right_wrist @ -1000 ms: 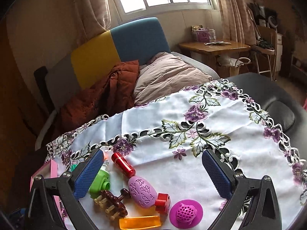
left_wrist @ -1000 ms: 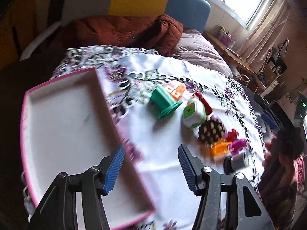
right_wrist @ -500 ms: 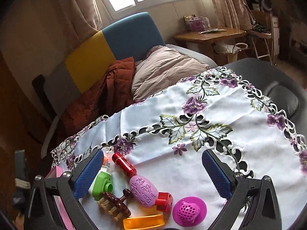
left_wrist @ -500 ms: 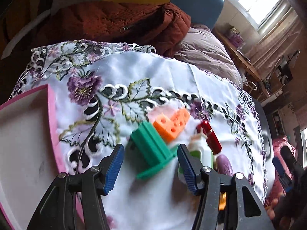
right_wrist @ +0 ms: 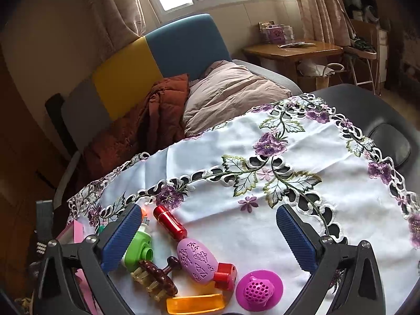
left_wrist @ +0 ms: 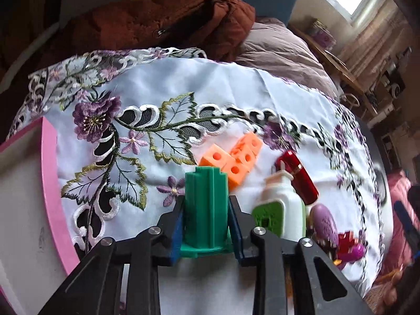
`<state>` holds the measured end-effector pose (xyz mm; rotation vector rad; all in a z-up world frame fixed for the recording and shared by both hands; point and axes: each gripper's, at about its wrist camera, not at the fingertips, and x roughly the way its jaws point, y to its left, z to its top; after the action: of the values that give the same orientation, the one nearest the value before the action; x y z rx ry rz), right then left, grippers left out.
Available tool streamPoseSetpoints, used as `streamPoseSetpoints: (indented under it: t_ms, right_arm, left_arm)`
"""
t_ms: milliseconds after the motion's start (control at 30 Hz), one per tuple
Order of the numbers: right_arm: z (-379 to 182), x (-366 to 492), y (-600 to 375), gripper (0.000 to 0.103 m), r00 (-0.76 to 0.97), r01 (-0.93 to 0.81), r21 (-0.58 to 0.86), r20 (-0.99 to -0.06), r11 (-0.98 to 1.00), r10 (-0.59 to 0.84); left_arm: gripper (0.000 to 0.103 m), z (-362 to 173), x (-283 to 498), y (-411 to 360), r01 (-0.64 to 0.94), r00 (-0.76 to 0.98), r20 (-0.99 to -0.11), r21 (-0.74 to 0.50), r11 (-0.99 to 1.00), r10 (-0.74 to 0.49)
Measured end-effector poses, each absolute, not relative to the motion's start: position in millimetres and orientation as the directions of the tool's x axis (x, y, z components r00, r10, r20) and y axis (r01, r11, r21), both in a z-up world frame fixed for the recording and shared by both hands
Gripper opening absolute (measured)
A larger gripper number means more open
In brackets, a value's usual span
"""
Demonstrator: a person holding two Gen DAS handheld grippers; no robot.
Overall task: Organize rigid objects
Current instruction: 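Grasp the green spool-shaped piece with the left tool while the right tool reaches the toys, then carry the green piece into the tray and release it while the right tool grasps the orange cubes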
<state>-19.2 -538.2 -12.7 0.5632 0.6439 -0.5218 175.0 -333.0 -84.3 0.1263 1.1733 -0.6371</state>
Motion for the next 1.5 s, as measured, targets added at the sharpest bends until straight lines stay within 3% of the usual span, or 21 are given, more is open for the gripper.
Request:
streamPoseSetpoints:
  t_ms: [300, 533, 767, 1033, 1067, 1133, 1500]
  right_arm:
    - [-20.3, -5.7, -521.2, 0.103, 0.671, 0.553, 0.272, -0.706, 0.787, -0.228]
    - [-15.3, 39.1, -472.4, 0.103, 0.671, 0.336, 0.192, -0.735, 0.922, -0.092]
    - [-36.4, 137.0, -409.0, 0.103, 0.510, 0.014, -0.048, -0.859, 0.999, -0.048]
    - [-87.4, 195.9, -413.4, 0.102, 0.333, -0.066, -0.114, -0.939, 0.991, -0.086]
    - [-93.4, 199.0, -415.8, 0.099, 0.318, -0.065, -0.118, -0.944, 0.991, -0.092]
    - [-99.4, 203.7, -417.1, 0.066, 0.300, -0.069, -0.099, -0.951, 0.993, -0.074]
    - [-83.5, 192.4, -407.8, 0.062, 0.388, -0.028, -0.126, -0.916, 0.992, -0.105]
  left_arm:
    - [0.030, -51.9, 138.4, -282.3, 0.579, 0.242, -0.842, -0.274, 0.768, -0.483]
    - [0.030, -30.9, 110.3, -239.9, 0.613, 0.246, -0.799, -0.310, 0.727, -0.549]
    - [0.030, -18.9, 99.6, -193.3, 0.602, 0.248, -0.763, -0.362, 0.712, -0.597]
    - [0.030, -24.5, 111.7, -141.3, 0.532, 0.272, -0.762, -0.389, 0.752, -0.587]
    - [0.030, -26.2, 114.8, -135.2, 0.519, 0.276, -0.765, -0.391, 0.760, -0.582]
    - [0.030, -28.7, 120.3, -126.0, 0.499, 0.283, -0.767, -0.396, 0.771, -0.576]
    - [0.030, -38.4, 129.7, -103.5, 0.422, 0.322, -0.780, -0.388, 0.819, -0.536]
